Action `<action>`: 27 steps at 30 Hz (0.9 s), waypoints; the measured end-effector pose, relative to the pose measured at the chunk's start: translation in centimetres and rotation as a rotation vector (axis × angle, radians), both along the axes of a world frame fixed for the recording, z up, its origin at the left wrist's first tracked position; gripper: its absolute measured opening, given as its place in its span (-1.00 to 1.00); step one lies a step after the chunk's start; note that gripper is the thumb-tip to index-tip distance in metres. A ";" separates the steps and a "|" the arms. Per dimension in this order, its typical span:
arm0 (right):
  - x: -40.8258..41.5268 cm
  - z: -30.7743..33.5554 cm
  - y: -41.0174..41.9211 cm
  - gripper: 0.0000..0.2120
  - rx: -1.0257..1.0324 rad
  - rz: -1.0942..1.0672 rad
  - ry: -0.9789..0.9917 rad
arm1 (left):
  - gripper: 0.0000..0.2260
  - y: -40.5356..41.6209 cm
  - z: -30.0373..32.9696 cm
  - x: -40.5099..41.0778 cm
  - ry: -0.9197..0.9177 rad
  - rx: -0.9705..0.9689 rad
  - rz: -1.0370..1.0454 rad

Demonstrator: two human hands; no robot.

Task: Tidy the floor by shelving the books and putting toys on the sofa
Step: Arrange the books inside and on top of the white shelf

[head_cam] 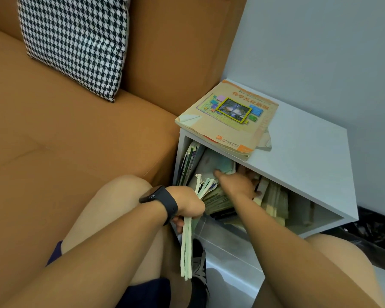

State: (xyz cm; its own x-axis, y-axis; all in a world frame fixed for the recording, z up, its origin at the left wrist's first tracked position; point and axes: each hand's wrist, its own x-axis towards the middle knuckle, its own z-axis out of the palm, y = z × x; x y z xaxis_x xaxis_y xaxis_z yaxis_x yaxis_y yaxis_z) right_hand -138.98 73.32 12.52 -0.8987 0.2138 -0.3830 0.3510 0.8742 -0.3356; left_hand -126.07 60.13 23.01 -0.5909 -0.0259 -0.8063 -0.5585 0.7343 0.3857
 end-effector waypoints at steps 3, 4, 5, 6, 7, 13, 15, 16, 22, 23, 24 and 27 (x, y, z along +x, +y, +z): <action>-1.1 0.1 1.4 -0.21 -0.004 0.059 -0.130 | -0.81 0.0 0.1 -0.1 0.038 -0.011 0.026; -0.8 0.7 1.3 -0.37 -0.002 0.091 -0.128 | -0.80 0.0 0.0 -0.1 0.044 -0.008 0.032; -0.5 1.3 1.2 -0.47 -0.015 0.115 -0.101 | -0.79 -0.1 0.0 -0.1 0.049 -0.005 0.033; -0.3 1.4 0.9 -0.49 -0.016 0.118 -0.075 | -0.79 -0.1 0.0 -0.1 0.054 -0.010 0.029; 0.1 1.6 0.6 -0.49 -0.010 0.123 -0.044 | -0.79 -0.1 0.0 -0.1 0.057 -0.013 0.025; 0.0 1.3 -0.5 -0.49 -0.017 0.168 0.064 | -0.82 -0.5 0.1 -0.2 0.043 -0.026 0.014; -0.8 0.5 0.0 -0.43 -0.026 0.148 0.043 | -0.83 -0.9 0.5 -0.1 0.040 -0.029 0.009; -1.0 0.6 0.3 -0.41 -0.023 0.142 0.028 | -0.83 -1.0 0.8 0.0 0.040 -0.016 0.015; -0.8 2.4 2.6 -0.50 -0.024 0.146 0.024 | -0.79 -1.9 1.9 0.1 0.195 -0.052 0.052; -0.8 2.4 3.0 -0.48 -0.025 0.147 0.019 | -0.78 -2.0 2.0 0.0 0.230 -0.057 0.051; -0.8 2.3 3.1 -0.45 -0.024 0.150 0.017 | -0.77 -2.2 2.1 0.1 0.261 -0.064 0.053; -0.3 2.4 3.2 -0.48 -0.038 0.158 0.010 | -0.75 -1.7 2.7 0.3 0.387 -0.153 0.000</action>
State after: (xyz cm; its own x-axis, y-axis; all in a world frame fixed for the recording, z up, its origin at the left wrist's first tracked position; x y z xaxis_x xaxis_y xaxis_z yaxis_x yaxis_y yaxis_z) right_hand -139.23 76.54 14.88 -0.9239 0.0552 -0.3786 0.2067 0.9047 -0.3726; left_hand -125.76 58.40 25.73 -0.8497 -0.1284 -0.5114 -0.3937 0.7997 0.4533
